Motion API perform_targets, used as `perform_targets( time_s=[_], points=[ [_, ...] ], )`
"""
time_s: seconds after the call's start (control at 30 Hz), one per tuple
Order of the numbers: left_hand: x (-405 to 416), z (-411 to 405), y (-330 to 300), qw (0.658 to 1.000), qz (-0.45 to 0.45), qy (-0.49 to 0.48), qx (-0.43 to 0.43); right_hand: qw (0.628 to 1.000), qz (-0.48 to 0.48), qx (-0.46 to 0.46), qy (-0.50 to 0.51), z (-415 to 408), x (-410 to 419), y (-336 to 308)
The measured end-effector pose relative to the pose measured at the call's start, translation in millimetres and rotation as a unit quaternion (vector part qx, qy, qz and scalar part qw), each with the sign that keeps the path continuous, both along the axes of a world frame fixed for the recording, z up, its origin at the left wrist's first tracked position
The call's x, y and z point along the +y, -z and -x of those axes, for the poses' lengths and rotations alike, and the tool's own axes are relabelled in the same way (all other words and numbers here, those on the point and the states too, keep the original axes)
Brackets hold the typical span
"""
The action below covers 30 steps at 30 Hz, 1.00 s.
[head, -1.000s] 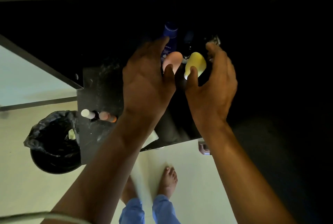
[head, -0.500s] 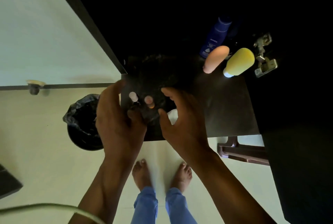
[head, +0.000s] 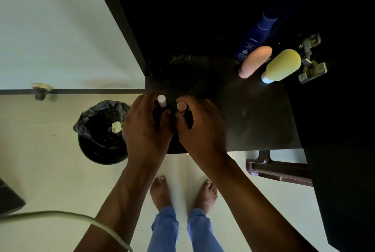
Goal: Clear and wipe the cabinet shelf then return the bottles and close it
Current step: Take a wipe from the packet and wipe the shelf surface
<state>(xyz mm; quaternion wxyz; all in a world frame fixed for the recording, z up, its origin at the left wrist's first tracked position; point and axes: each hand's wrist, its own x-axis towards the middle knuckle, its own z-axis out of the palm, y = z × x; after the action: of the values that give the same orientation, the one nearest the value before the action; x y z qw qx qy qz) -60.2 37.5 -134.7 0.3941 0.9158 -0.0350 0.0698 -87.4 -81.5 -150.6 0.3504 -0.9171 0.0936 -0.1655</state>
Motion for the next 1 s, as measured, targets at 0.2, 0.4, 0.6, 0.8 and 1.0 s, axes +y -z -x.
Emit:
perform_targets(
  time_s=[0.2,0.4,0.6,0.8,1.0],
  points=[
    [-27.8,-3.6,-8.1,1.0,0.004,0.03,0.005,0.995,-0.065,0.003,0.07,10.7,-30.5,-18.7],
    [-87.9,-8.1,-2.9,0.995,0.042,0.086,-0.028,0.979,-0.055,0.018,0.194,19.7,-82.9,-16.6],
    [-142.1,-16.0,6.3,0.985,0.06,0.154,-0.044,0.963,-0.019,0.018,0.266,22.9,-126.4,-11.4],
    [-162.6,-12.1,18.9,0.977,0.057,0.198,-0.046,0.955,-0.018,0.016,0.295,22.8,-141.8,-8.7],
    [-163.0,-6.7,23.2,0.978,0.042,0.205,-0.021,0.95,-0.032,0.048,0.306,24.5,-140.0,-5.1]
  ],
)
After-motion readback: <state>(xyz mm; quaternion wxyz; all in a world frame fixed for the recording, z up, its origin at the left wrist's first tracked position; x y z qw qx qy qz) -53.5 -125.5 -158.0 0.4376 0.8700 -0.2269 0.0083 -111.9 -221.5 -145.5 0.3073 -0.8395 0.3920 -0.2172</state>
